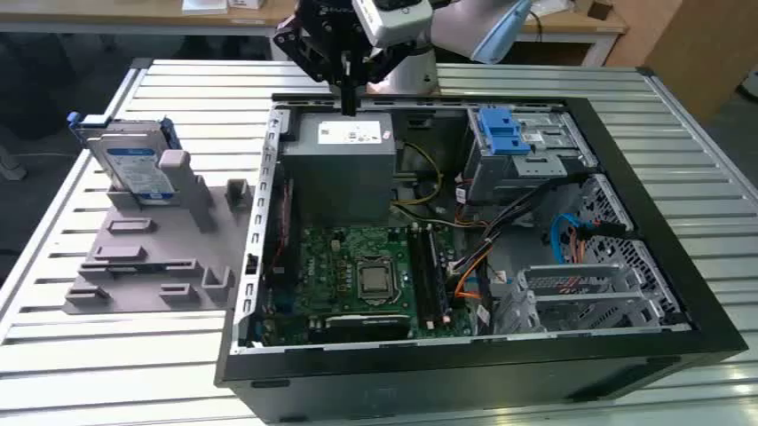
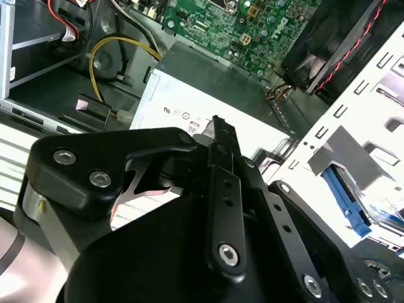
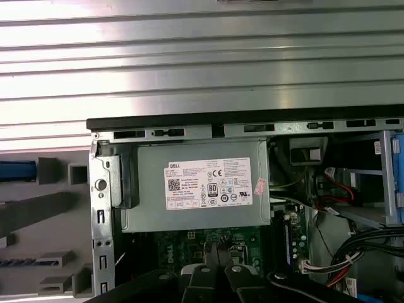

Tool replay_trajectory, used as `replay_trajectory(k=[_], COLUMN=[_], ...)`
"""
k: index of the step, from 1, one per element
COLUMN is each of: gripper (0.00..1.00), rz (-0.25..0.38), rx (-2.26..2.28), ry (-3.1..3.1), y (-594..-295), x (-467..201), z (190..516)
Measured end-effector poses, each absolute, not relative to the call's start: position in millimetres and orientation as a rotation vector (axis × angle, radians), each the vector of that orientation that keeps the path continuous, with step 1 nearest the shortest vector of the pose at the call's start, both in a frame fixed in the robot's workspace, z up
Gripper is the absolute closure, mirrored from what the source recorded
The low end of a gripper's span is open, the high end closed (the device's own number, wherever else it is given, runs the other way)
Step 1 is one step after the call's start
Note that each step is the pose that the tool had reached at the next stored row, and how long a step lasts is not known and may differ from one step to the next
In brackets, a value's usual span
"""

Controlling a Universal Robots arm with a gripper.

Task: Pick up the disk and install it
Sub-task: 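Reach for the disk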

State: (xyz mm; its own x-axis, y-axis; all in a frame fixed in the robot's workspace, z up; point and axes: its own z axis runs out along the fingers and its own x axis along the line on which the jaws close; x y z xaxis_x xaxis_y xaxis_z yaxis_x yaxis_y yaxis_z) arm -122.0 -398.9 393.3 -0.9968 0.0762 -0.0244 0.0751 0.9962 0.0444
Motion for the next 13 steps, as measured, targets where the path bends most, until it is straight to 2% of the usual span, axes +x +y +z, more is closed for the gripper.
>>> replay_trajectory(k=[13], gripper=[0.89], rz=[0.068], rx=[0.118], ry=[3.113], y=[-398.9], x=[-124.6], z=[393.3])
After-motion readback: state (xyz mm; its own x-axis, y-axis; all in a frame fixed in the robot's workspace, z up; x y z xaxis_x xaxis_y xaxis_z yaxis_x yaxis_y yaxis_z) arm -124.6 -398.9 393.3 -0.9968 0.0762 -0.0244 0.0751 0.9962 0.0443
